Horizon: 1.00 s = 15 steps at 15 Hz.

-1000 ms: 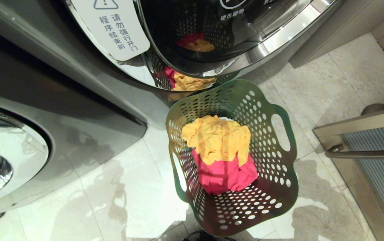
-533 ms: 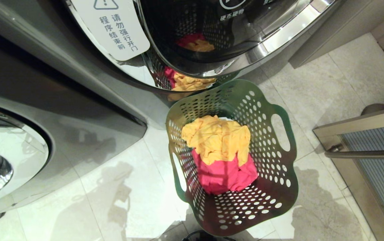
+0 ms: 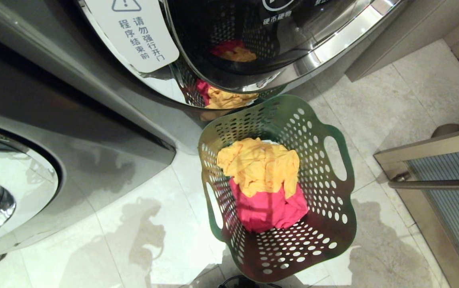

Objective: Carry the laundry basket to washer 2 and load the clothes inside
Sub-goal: Open the lid of the washing machine

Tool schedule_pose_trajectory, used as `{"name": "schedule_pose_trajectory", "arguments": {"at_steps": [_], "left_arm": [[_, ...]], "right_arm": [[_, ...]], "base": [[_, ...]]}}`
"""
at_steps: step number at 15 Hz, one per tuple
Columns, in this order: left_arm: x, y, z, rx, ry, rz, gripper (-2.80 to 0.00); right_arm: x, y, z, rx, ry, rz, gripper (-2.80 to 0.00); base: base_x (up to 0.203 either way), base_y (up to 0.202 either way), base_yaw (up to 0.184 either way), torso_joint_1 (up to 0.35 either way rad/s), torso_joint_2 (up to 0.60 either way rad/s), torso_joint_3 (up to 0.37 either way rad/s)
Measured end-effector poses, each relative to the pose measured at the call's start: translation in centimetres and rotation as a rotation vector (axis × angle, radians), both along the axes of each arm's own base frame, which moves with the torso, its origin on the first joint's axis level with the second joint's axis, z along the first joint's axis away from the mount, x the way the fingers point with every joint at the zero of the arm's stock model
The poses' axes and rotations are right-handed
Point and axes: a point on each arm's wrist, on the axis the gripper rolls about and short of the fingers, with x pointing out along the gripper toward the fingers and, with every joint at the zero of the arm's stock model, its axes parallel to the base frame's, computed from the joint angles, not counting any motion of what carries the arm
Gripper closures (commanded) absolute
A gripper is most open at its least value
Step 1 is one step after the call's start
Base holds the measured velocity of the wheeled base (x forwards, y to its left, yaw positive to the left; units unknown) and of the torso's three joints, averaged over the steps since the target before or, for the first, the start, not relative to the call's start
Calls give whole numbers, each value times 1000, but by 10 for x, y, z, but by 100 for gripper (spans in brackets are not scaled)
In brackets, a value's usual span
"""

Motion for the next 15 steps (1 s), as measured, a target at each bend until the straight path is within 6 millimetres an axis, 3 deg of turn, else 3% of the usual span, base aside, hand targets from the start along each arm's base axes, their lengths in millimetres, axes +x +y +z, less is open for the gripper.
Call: {"name": "schedule_pose_trajectory", "arguments": {"at_steps": [6, 11, 15], "left_arm": [[-3, 0, 1, -10, -24, 374, 0], [-18, -1, 0, -36, -272, 393, 0], [-21, -1, -1, -47, -327, 391, 0]], "right_arm": [[1, 3, 0, -13, 23, -272, 0], [-11, 4, -4, 25, -215, -219, 0], [-12, 3, -6, 60, -416, -213, 0]], "base": [[0, 0, 0, 0, 0, 0], [0, 0, 0, 0, 0, 0], [0, 0, 0, 0, 0, 0]]}}
